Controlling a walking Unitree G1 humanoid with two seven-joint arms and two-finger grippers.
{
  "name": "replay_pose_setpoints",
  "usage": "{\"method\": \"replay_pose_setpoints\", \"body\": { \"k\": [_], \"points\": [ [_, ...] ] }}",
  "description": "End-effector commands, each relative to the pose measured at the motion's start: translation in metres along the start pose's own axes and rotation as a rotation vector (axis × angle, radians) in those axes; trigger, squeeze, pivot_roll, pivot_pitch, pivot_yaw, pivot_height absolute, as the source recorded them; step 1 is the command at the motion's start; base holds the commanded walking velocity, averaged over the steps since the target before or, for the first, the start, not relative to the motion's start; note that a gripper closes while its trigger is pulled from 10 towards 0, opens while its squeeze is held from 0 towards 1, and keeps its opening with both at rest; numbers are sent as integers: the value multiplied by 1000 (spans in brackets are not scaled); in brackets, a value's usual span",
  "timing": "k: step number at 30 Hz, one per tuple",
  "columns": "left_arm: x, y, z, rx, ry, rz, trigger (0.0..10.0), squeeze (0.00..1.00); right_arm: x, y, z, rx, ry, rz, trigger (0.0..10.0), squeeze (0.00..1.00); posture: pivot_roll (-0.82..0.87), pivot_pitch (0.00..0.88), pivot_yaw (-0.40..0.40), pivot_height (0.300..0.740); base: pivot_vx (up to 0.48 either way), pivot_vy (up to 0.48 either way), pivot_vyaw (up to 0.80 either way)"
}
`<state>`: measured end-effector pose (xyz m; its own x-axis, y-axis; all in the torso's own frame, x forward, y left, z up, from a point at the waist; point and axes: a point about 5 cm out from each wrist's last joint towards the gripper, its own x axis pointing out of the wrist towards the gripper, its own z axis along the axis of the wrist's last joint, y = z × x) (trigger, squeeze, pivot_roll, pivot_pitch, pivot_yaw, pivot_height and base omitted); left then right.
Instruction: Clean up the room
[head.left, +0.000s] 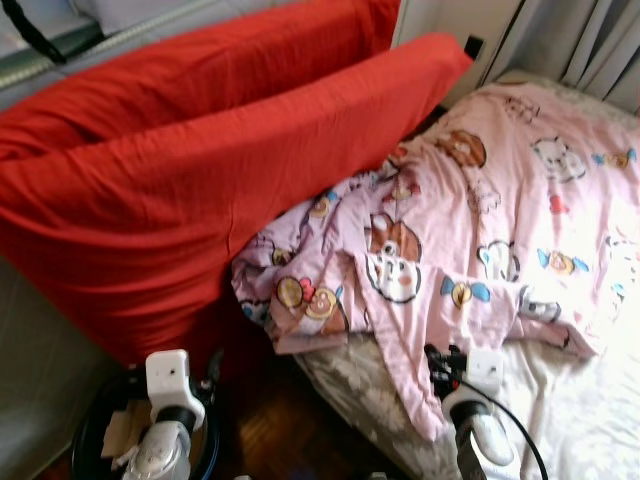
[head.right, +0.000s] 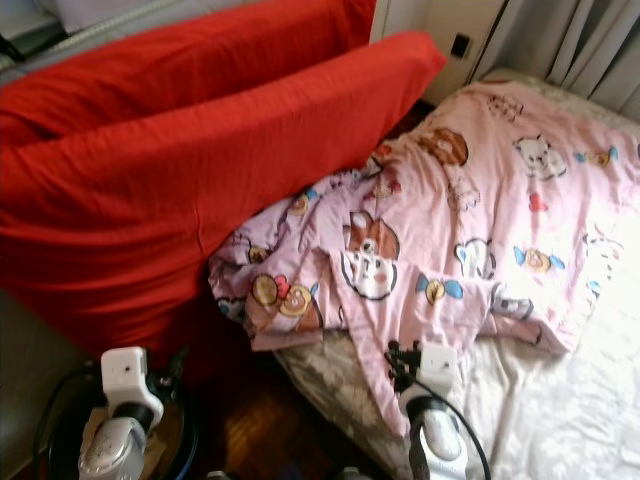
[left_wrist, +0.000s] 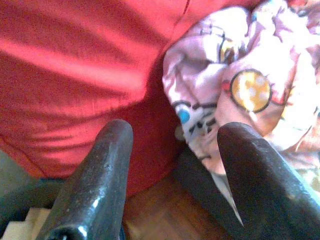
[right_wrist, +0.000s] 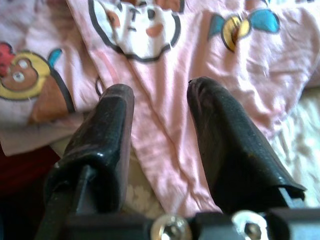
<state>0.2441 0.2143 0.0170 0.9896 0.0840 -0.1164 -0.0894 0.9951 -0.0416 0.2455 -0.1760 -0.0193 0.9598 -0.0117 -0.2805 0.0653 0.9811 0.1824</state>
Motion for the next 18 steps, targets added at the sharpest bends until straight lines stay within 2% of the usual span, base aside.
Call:
{"method": "replay_pose_setpoints", "body": {
  "k": [1, 8, 18],
  "points": [
    [-2, -2, 1, 13, -8, -9, 10000, 0, -4, -4, -2, 1, -11, -22, 10000, 0, 74, 125, -47, 740, 0, 0, 0],
    [4, -4, 12, 4, -24, -19, 10000, 0, -1, -3, -3, -28, 25, -33, 10000, 0, 74, 121, -47, 721, 0, 0, 0],
    [6, -9, 19, 7, -22, -28, 10000, 0, 4, 0, 8, -29, -33, -37, 10000, 0, 71, 188, -55, 706, 0, 0, 0]
  ]
}}
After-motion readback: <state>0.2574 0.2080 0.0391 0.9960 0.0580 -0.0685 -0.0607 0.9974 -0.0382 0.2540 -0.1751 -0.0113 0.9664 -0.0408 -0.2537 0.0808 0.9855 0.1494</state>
